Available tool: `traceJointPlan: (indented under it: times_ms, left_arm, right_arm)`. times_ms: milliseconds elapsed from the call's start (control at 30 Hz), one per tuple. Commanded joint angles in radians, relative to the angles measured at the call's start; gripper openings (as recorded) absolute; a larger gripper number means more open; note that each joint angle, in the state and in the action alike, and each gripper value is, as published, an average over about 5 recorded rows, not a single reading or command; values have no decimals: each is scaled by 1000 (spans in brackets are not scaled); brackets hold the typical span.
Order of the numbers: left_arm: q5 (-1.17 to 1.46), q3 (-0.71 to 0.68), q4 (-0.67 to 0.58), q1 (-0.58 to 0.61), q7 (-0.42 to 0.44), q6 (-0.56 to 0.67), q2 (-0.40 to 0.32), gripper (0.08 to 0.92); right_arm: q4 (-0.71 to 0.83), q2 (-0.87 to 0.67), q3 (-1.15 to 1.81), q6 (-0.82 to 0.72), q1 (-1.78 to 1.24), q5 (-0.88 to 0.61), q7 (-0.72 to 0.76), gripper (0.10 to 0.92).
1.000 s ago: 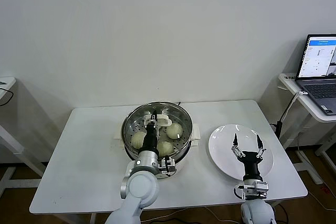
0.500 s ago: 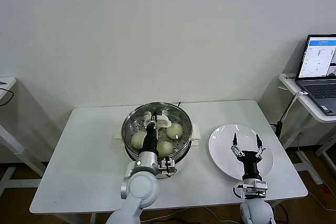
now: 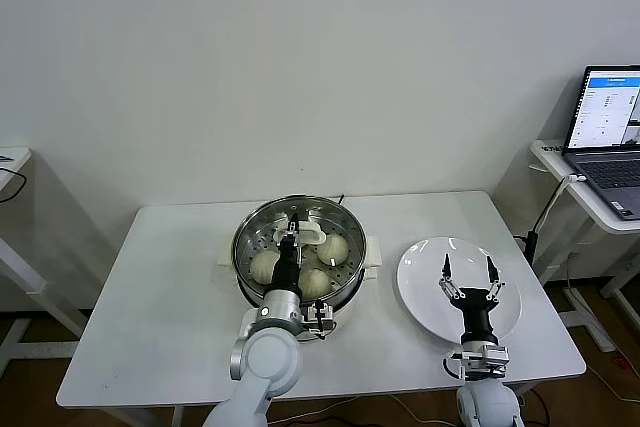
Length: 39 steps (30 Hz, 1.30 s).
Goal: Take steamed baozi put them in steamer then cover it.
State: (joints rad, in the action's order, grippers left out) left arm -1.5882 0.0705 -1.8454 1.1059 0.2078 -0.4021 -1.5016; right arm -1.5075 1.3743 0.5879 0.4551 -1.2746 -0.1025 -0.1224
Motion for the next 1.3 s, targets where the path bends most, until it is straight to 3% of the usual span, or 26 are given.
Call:
traceJointPlan:
  times_ms: [33, 133, 400, 800, 1067, 1200, 1300]
  left_arm:
    - [-2, 1, -7, 7, -5, 3, 0, 189]
    - [0, 0, -23, 14, -7, 4, 3, 227]
    - [15, -9, -96, 46, -4, 5, 27, 452]
    - [73, -26, -259, 139, 1, 3, 116, 783]
    - [334, 93, -423, 206, -55, 17, 221, 822]
    - [571, 240, -465, 224, -154, 41, 263, 823]
    - [830, 372, -427, 230, -260, 96, 259, 823]
  right_arm:
    - [-1, 1, -2, 0, -2, 2, 0, 823]
    - [-1, 3, -3, 0, -3, 5, 0, 823]
    - [-4, 6, -2, 0, -4, 8, 1, 823]
    - [-19, 9, -9, -9, 5, 15, 1, 823]
    - [-63, -27, -44, -103, -14, -24, -34, 823]
    - [-93, -52, -75, -177, -17, -53, -70, 823]
    - [-116, -61, -86, -219, -17, -94, -59, 823]
